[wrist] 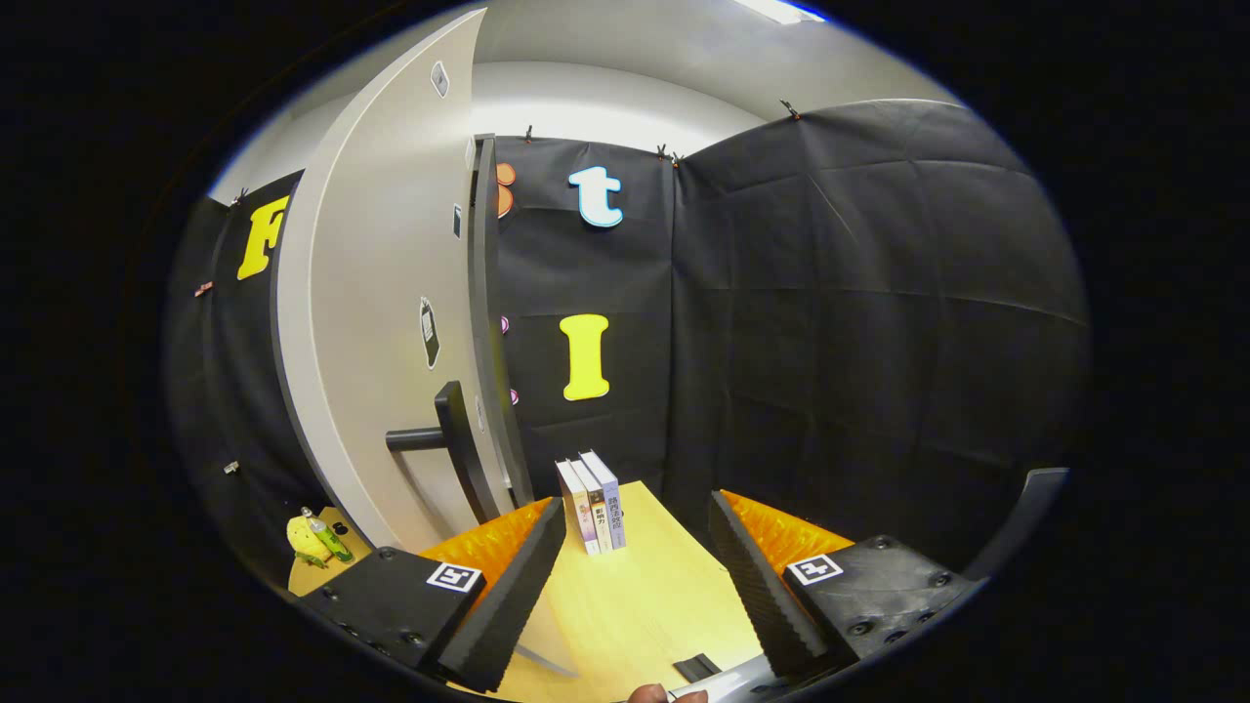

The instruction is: Open the shoe cabinet door, grab the shoes and put them into the shoe cabinet, then close the shoe cabinet door.

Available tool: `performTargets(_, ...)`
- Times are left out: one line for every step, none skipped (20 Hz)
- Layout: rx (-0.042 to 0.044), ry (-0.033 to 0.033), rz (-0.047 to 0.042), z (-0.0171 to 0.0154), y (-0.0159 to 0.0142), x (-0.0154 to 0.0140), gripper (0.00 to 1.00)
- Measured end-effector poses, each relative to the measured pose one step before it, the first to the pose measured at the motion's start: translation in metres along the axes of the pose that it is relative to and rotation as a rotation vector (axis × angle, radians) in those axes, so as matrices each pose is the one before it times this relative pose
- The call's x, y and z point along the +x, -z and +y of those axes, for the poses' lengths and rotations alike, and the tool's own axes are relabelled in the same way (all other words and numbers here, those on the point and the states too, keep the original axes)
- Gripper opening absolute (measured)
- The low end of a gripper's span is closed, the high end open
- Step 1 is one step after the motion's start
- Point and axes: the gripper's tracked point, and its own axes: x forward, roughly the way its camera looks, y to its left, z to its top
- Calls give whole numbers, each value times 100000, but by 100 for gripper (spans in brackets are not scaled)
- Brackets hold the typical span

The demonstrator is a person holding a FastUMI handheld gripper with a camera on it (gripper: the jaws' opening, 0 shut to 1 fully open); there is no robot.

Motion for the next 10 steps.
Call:
performTargets(328,-148,517,659,170,-221,98)
performTargets(-56,-637,-81,766,171,-360,98)
performTargets(-204,-1199,280,965,165,-403,98)
performTargets(29,-1526,374,1126,191,-378,98)
performTargets(628,-1694,326,953,149,-143,98)
performTargets(532,-2153,480,1460,328,-216,97)
performTargets(726,-2360,320,1733,246,-306,97)
performTargets(494,-2257,474,1722,316,-182,97)
performTargets(-62,-2303,-49,1685,185,-44,98)
performTargets(-293,-2386,-188,1616,110,15,98)
